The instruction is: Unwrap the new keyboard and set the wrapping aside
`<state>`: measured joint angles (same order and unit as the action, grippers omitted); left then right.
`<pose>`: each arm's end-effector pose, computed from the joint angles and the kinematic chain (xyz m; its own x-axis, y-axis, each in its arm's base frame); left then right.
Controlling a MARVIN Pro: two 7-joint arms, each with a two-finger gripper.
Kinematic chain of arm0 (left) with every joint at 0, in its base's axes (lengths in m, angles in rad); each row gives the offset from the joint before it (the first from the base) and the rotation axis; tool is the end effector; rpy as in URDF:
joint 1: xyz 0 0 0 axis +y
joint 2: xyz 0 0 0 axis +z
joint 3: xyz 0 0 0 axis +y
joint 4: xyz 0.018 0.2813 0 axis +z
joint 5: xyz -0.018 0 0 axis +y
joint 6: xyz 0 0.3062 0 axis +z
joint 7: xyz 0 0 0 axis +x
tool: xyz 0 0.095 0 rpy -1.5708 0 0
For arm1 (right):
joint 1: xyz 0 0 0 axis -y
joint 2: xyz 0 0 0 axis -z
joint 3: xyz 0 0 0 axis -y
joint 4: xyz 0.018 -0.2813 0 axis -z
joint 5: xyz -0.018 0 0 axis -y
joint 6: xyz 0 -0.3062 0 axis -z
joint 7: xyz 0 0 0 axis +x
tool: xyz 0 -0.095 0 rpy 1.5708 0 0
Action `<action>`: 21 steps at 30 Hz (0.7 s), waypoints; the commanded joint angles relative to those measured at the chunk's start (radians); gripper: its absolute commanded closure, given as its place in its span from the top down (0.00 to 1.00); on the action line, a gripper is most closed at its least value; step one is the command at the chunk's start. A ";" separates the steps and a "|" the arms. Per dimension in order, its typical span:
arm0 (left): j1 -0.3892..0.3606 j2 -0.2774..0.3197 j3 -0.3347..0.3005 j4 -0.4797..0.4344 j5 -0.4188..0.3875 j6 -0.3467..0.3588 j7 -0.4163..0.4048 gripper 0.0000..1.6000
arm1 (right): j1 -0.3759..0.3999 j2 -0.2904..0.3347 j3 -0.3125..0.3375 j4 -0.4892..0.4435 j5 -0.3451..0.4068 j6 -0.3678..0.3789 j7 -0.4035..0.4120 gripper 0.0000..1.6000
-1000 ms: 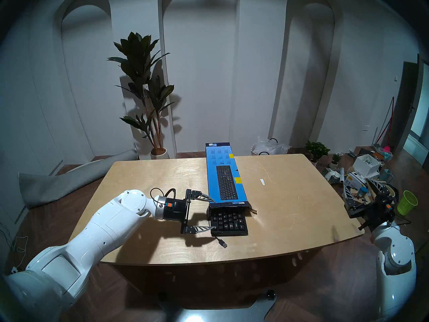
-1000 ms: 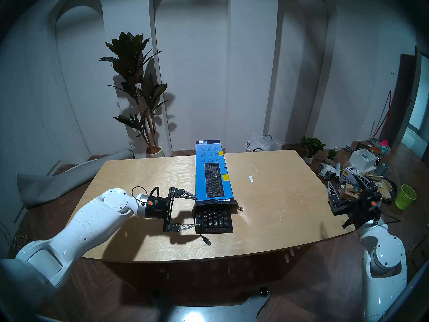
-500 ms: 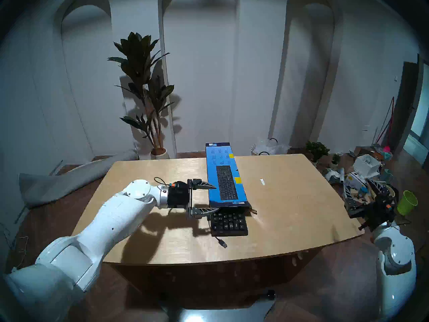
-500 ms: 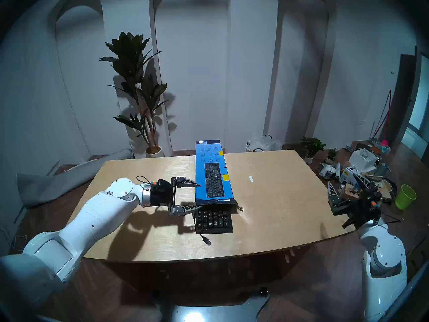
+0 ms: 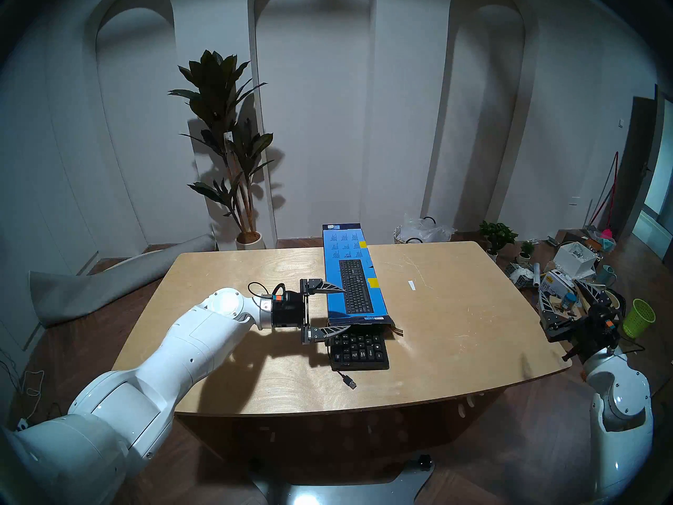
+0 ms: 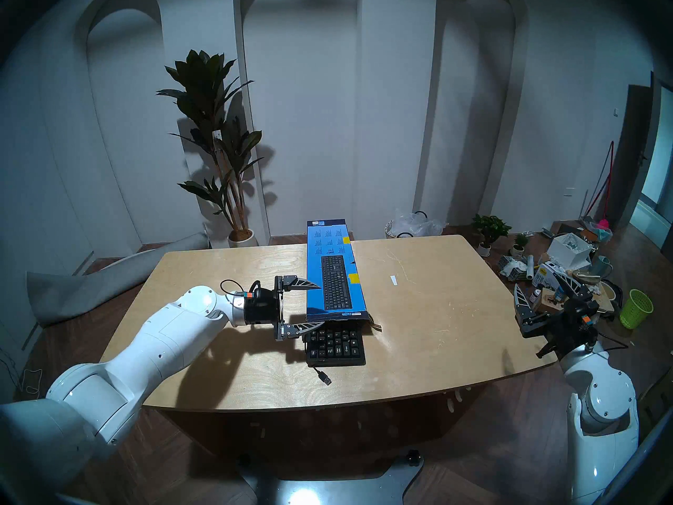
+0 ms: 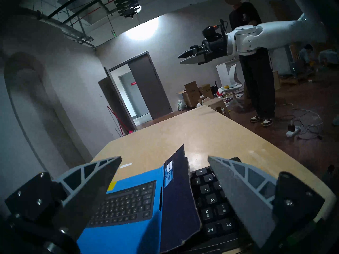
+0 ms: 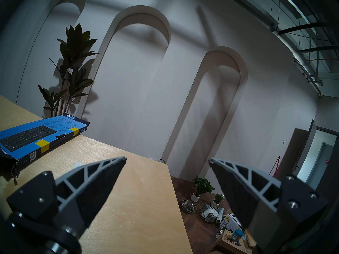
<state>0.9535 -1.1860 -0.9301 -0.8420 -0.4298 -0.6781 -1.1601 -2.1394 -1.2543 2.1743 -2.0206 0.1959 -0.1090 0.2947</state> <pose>0.4644 -0.0366 -0.3171 -0.4031 -0.1159 0.9078 -0.9046 -0.0998 -0.4144 0.2484 -0.2180 -0.2133 -0.0525 0.3887 0.9199 -0.0704 -0.9203 0.3848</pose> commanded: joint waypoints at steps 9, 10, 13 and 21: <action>-0.039 0.053 0.097 -0.041 -0.038 0.017 -0.098 1.00 | -0.003 0.002 0.002 -0.020 -0.001 -0.003 0.003 1.00; -0.040 0.054 0.096 -0.037 -0.044 0.017 -0.106 1.00 | -0.003 0.002 0.002 -0.020 -0.001 -0.003 0.003 1.00; -0.057 0.035 0.100 0.015 -0.042 -0.006 -0.086 1.00 | -0.004 0.002 0.002 -0.021 -0.001 -0.003 0.002 1.00; -0.107 -0.052 0.109 0.152 -0.018 -0.028 0.027 1.00 | -0.003 0.003 0.002 -0.019 -0.001 -0.004 0.002 1.00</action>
<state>0.9161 -1.1648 -0.8168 -0.7678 -0.4587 -0.6799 -1.1549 -2.1407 -1.2540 2.1744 -2.0211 0.1962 -0.1090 0.2943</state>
